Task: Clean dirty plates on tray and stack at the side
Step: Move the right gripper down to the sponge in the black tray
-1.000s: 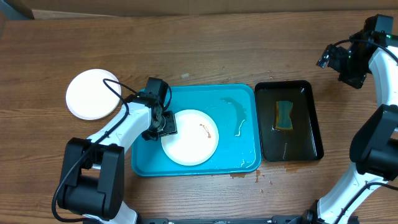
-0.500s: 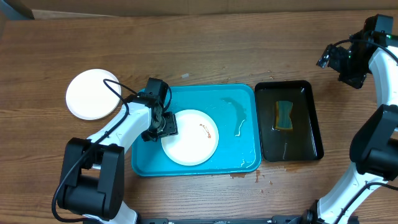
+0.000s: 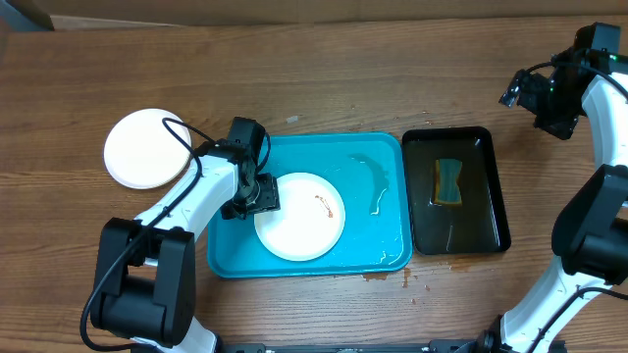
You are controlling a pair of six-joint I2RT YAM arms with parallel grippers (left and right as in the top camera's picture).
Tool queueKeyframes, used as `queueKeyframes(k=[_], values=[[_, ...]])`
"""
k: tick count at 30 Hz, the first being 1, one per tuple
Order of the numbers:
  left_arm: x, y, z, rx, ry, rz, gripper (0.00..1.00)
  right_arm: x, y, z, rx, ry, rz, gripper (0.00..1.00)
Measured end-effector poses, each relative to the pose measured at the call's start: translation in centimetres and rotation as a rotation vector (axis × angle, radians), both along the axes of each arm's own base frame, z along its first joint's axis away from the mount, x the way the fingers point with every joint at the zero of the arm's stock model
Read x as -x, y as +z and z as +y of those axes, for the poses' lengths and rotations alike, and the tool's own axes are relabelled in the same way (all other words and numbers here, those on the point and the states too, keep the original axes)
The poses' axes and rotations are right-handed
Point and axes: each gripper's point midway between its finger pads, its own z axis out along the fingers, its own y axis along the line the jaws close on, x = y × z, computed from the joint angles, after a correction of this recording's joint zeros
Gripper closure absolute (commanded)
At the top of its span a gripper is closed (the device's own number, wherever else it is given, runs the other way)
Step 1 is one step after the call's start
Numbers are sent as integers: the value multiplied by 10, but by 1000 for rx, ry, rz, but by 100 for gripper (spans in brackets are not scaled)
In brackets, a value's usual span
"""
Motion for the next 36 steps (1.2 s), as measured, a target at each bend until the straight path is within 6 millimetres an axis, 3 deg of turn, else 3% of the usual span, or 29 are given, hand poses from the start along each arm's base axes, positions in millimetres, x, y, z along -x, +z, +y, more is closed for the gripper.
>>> queueKeyframes(k=[21,29,33,36], values=[[0,0,0,-3,0,-1,19,-6,2,-1,3,1,-25,0],[0,0,0,-3,0,-1,15,10,-1,14,-69,27,34,1],[0,0,1,-3,-1,-2,8,16,-2,18,-86,39,55,18],[0,0,1,-3,-1,-1,7,19,-2,20,-95,42,69,21]])
